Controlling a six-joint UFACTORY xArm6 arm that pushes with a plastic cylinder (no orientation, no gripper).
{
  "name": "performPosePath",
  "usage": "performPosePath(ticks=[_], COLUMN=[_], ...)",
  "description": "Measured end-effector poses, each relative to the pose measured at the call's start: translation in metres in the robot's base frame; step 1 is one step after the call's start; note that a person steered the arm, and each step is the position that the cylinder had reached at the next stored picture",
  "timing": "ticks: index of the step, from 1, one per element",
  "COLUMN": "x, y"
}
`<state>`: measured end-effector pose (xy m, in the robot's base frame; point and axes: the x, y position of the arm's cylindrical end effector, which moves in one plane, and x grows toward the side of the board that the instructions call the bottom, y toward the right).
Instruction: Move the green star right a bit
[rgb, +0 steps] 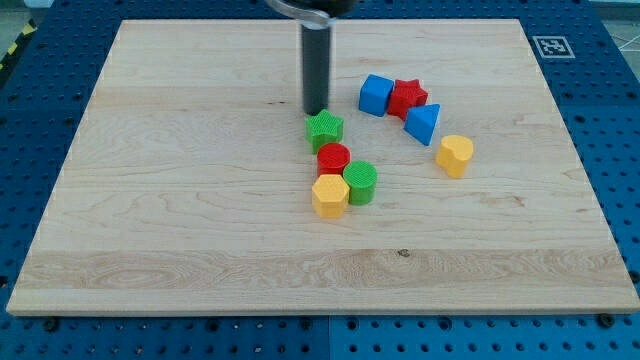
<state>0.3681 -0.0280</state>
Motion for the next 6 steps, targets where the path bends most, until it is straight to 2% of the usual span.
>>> performPosePath(ticks=[1,2,4,5,6], x=[-0.001,0.023,0.086,0.085,0.071], y=[-0.036,-0.034,0.062,0.065,0.031])
